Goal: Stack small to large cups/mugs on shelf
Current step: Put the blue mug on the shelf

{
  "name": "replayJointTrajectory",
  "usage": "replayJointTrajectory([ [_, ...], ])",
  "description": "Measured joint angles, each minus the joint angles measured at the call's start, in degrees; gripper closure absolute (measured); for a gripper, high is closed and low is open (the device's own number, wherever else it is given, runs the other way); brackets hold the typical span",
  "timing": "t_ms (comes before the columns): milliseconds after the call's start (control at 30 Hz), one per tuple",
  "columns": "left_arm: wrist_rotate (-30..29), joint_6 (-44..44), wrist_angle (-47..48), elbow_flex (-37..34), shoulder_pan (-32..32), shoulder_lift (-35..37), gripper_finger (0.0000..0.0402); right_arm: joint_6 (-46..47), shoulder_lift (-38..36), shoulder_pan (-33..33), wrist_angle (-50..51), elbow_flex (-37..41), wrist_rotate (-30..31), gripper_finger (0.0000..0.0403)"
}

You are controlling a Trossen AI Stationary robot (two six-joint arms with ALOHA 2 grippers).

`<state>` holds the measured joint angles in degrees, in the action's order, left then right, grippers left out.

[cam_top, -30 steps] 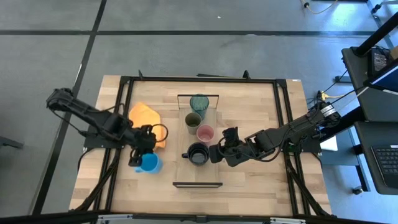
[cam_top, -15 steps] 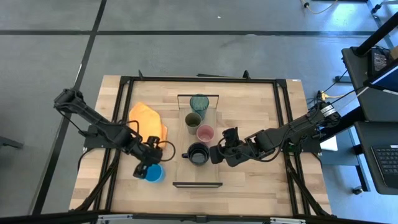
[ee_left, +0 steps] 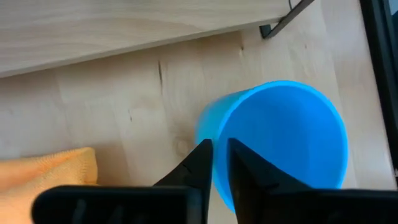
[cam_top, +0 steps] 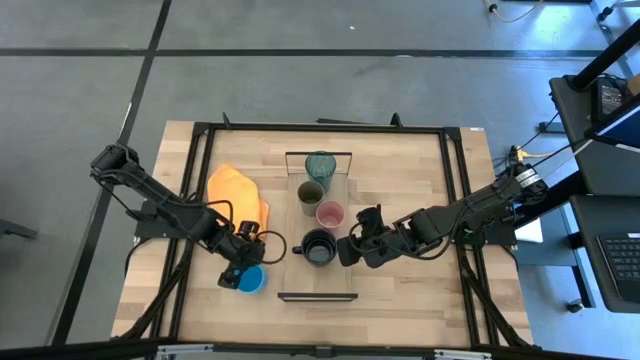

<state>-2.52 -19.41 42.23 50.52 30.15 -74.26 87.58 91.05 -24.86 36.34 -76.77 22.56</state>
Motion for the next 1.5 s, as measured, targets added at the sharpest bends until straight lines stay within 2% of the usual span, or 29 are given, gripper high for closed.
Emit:
replayJointTrajectory([
  [233, -4.6, -2.1, 0.3, 0.0, 0.0, 0.0, 0.0335, -0.7, 0.0, 0.0, 0.0, 0.0, -0.2, 0.0276],
  [400, -6.4, -8.1, 4.3, 2.5, -0.2, 1.4, 0.0328, -0.8, 0.0, 0.0, 0.0, 0.0, -0.2, 0.0276],
  [467, -6.4, -13.4, 8.0, 4.3, -0.1, 2.5, 0.033, -0.8, 0.0, 0.0, 0.0, 0.0, -0.2, 0.0276],
  [567, -6.2, -27.0, 12.3, 5.2, 0.4, 4.4, 0.033, -0.8, 0.0, 0.0, 0.0, 0.0, -0.2, 0.0276],
  [767, -5.8, -54.4, 13.4, 4.2, 5.2, 5.5, 0.0328, -0.9, 0.0, 0.0, 0.0, 0.0, -0.2, 0.0276],
  [900, -8.5, -66.5, 12.6, 4.2, 7.7, 4.6, 0.0331, -1.8, 0.0, 0.0, 0.1, 0.0, 0.1, 0.0276],
  [1033, -8.6, -78.4, 13.9, 4.2, 9.4, 3.6, 0.0332, -5.1, 0.0, 0.0, 1.8, 0.0, 0.1, 0.0276],
  [1133, -9.6, -83.9, 15.7, 4.2, 10.7, 2.6, 0.0332, -7.1, 0.0, 0.0, 2.8, 0.0, -2.5, 0.0276],
  [1267, -7.4, -88.2, 17.8, 4.2, 10.7, 1.3, 0.0332, -7.9, 0.0, -0.5, 4.9, 0.0, -2.7, 0.0276],
  [1367, -5.2, -89.9, 16.1, 4.2, 10.8, 0.5, 0.0332, -8.4, 0.0, -0.6, 6.9, 0.0, -1.8, 0.0276],
  [1500, -5.9, -92.4, 12.7, 4.2, 11.6, 0.2, 0.0332, -9.9, 0.0, -0.4, 7.3, 0.0, -1.8, 0.0276],
])
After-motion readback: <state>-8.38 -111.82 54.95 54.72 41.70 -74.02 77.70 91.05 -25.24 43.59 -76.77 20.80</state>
